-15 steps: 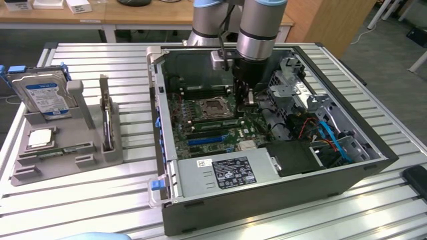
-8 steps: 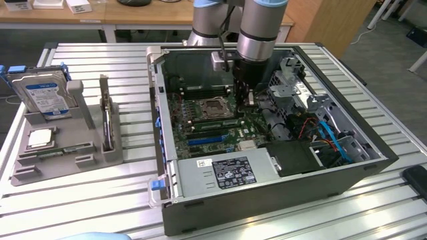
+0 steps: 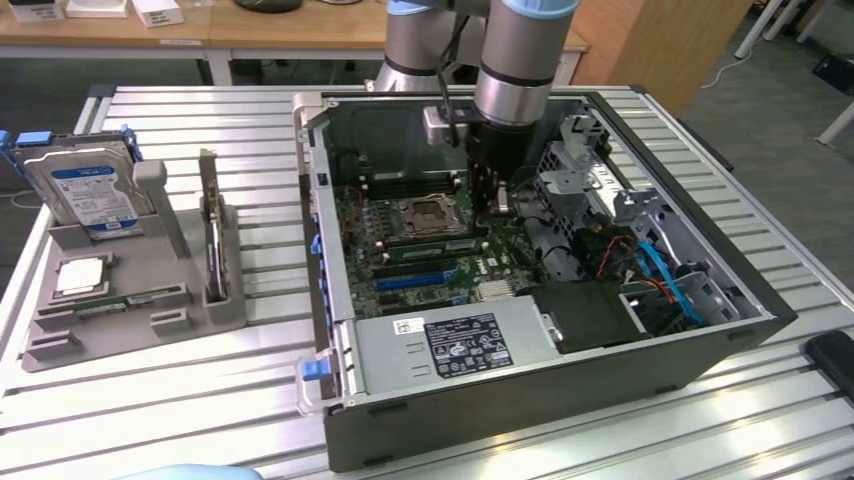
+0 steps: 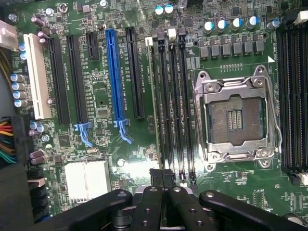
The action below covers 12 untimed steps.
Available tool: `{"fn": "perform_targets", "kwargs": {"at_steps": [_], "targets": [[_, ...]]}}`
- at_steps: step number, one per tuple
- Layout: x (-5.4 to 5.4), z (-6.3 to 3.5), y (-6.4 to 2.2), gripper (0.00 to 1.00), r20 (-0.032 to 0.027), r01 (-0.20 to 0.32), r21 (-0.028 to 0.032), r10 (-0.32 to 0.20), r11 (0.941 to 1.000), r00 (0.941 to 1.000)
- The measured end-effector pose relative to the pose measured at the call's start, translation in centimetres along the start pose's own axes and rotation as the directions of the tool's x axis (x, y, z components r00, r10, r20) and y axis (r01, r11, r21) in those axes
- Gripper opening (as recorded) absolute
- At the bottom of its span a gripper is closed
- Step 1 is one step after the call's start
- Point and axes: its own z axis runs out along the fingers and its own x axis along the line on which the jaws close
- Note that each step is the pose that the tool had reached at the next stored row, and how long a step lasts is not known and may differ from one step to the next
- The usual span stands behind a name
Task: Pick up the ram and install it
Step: 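Press down the ram until it locks into place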
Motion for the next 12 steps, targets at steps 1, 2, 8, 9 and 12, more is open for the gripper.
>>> {"fn": "perform_targets", "kwargs": {"at_steps": [1,2,8,9,12], "targets": [[-0.01,0.06,-0.02,0.10,0.0000,0.000,0.0001,0.000,1.0000,1.0000],[-0.02,0.11,-0.04,0.10,0.0000,0.000,0.0002,0.000,1.0000,1.0000],[-0.05,0.42,-0.10,0.10,0.0001,0.000,0.0012,0.000,1.0000,1.0000],[-0.06,0.46,-0.10,0.10,0.0001,0.000,0.0014,0.000,1.0000,1.0000],[-0.07,0.60,-0.11,0.10,0.0002,0.000,0.0024,0.000,1.0000,1.0000]]}}
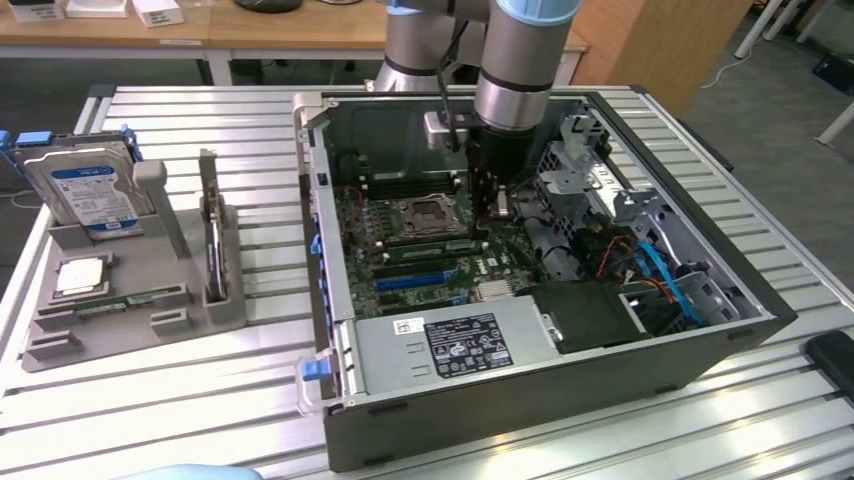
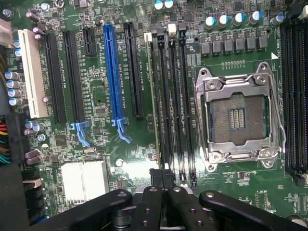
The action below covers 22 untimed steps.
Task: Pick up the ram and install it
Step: 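Press down the ram until it locks into place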
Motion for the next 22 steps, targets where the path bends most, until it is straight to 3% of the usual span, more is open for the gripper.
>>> {"fn": "perform_targets", "kwargs": {"at_steps": [17,22], "targets": [[-0.01,0.44,0.01,0.10,0.0002,0.000,0.0028,0.000,1.0000,1.0000],[0.05,0.30,-0.02,0.10,0.0007,0.000,0.0007,0.000,1.0000,1.0000]]}}
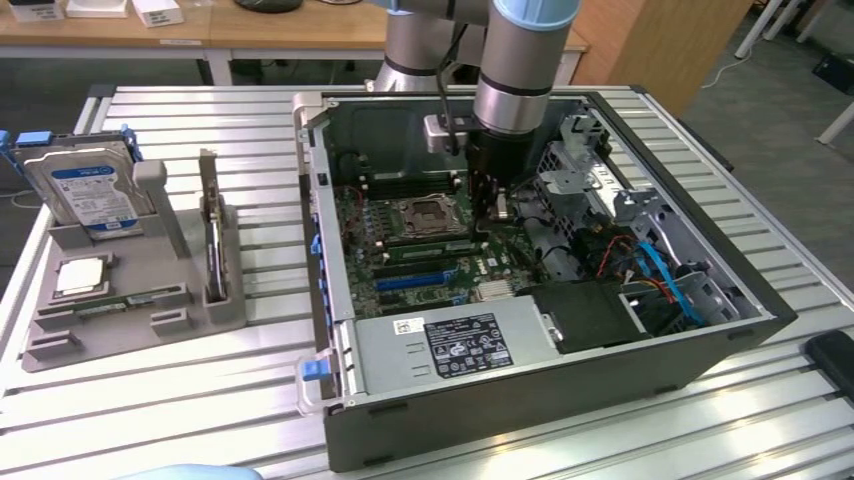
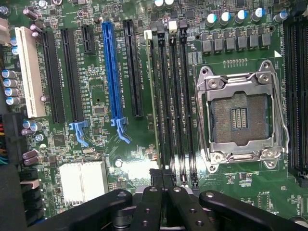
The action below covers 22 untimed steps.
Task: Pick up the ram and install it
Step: 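Press down the ram until it locks into place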
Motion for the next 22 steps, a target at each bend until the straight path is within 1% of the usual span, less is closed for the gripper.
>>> {"fn": "perform_targets", "kwargs": {"at_steps": [6,9,13,22], "targets": [[0.1,-0.52,-0.02,0.10,-0.0014,0.001,-0.0063,-0.001,1.0000,1.0000],[0.1,-0.80,0.02,0.10,-0.0014,0.001,-0.0066,-0.001,1.0000,1.0000],[0.2,-1.24,0.27,0.10,-0.0014,0.001,-0.0065,-0.001,1.0000,1.0000],[0.4,-2.37,1.39,0.10,-0.0014,0.001,-0.0066,-0.001,1.0000,1.0000]]}}
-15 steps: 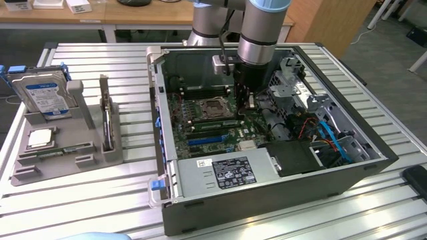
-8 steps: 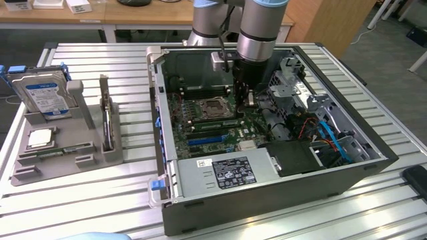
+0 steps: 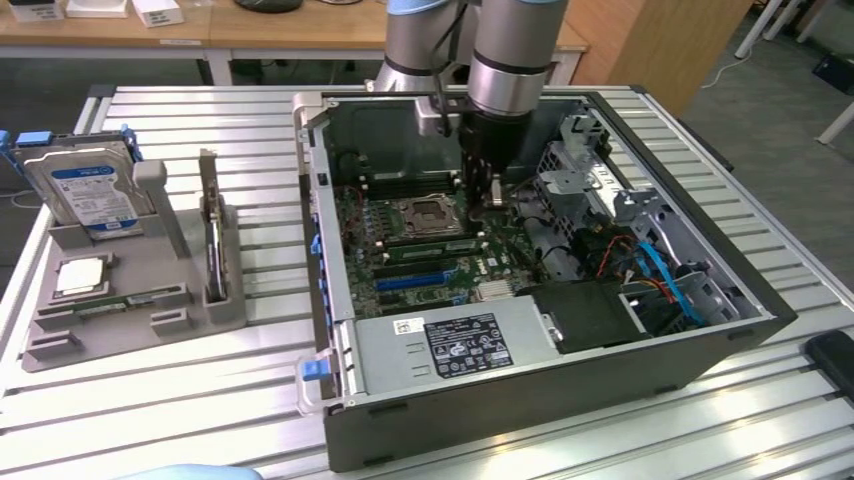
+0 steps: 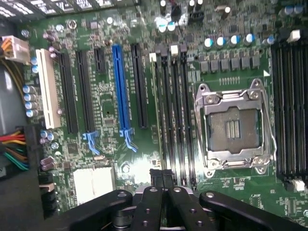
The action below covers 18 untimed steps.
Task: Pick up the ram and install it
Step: 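Press down the ram until it locks into place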
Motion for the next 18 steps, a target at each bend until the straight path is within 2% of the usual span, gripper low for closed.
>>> {"fn": "perform_targets", "kwargs": {"at_steps": [18], "targets": [[0.5,-2.17,2.56,0.10,0.0001,0.000,0.0000,0.000,1.0000,1.0000]]}}
